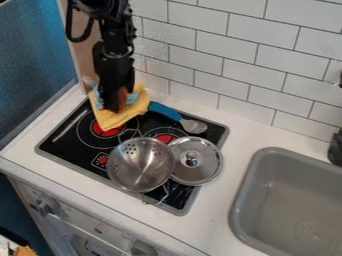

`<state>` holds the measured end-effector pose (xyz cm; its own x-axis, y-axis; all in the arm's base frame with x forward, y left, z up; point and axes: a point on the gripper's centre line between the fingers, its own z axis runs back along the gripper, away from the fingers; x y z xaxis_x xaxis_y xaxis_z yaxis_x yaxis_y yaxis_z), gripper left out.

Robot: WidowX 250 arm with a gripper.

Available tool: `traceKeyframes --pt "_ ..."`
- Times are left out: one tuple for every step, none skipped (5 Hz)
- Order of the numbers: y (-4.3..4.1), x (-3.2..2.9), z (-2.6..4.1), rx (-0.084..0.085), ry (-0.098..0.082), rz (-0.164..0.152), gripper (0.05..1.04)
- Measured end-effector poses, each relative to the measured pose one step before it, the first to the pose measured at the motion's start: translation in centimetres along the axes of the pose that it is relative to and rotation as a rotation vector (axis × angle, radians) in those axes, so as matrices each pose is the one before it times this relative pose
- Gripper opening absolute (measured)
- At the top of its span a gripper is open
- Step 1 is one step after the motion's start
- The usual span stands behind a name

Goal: Take the toy and put in to the yellow towel

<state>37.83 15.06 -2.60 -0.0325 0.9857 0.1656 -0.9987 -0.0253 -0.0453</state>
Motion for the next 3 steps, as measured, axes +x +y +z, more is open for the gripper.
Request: traceKeyframes --pt "0.2 -0.133 -0.112 0.0067 0.0055 -0.0071 1.001" --pt "-0.09 0.154 1.872 -0.0267 0.0054 0.0031 1.0" --pt "-0.184 -0.105 1.64 -0.0317 0.0104 -0.0006 1.0"
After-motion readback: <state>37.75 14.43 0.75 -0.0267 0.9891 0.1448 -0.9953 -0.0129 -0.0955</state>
